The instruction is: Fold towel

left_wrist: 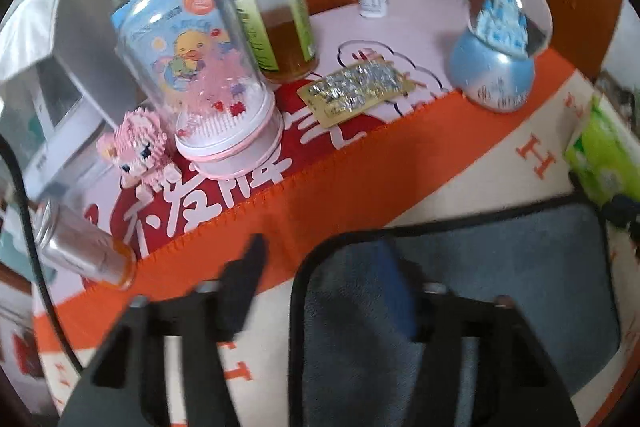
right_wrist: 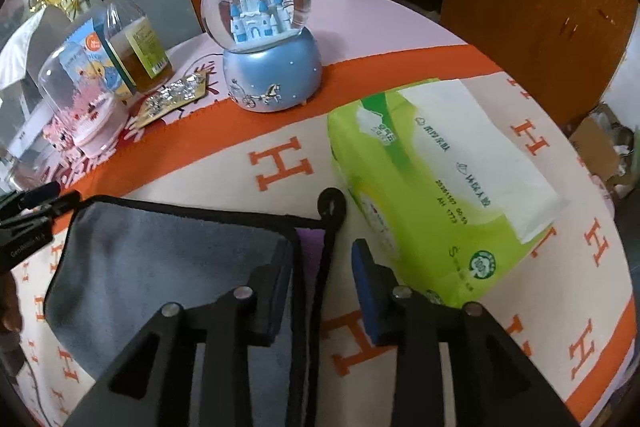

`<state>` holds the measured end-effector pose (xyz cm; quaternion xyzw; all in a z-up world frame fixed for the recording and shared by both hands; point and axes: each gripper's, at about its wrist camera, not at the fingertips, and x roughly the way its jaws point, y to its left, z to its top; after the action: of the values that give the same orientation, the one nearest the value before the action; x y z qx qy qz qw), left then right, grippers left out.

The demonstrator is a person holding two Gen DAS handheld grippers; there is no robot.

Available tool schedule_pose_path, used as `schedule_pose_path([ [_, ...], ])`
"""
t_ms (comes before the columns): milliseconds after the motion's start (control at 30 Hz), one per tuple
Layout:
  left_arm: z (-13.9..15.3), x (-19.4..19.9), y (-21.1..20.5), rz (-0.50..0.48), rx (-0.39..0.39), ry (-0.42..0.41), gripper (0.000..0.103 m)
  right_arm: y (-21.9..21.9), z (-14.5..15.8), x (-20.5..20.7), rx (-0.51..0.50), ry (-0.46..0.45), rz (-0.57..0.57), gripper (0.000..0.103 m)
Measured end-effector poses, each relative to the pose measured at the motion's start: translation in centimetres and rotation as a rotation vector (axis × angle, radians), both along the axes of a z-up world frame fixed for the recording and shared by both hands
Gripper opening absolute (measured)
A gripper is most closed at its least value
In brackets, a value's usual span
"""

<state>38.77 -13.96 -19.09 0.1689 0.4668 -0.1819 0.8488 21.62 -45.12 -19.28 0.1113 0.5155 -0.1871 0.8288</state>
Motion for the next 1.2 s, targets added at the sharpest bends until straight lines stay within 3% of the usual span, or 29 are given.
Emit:
schedule_pose_path([
  [133, 0.7, -0.6, 0.4, 0.032, -0.023, -0.013, 0.088, 0.5, 0.3, -0.2, 0.003, -0.008, 0.015, 0.033],
  [400, 1.4, -2.3, 0.1, 0.010, -0.017, -0.032, 0.102, 2.9, 0.8, 0.8, 0.009, -0.006, 0.046, 0.033],
  [700, 1.8, -4.1, -0.2, 0.046, -0.044, -0.011, 0.102, 5.1, 2.2, 0.6, 0.021, -0.024, 0.068, 0.033],
  [900, 3.5, -5.6, 0.0, 0.060, -0.075, -0.010, 0.102, 6.2, 3.8, -0.4, 0.031, -0.065, 0.059, 0.045],
  [1200, 6.0, -7.9, 2.1, 0.124, -0.151, 0.047, 0.102, 8.2, 6.8, -1.9, 0.029, -0.088, 0.065, 0.048],
])
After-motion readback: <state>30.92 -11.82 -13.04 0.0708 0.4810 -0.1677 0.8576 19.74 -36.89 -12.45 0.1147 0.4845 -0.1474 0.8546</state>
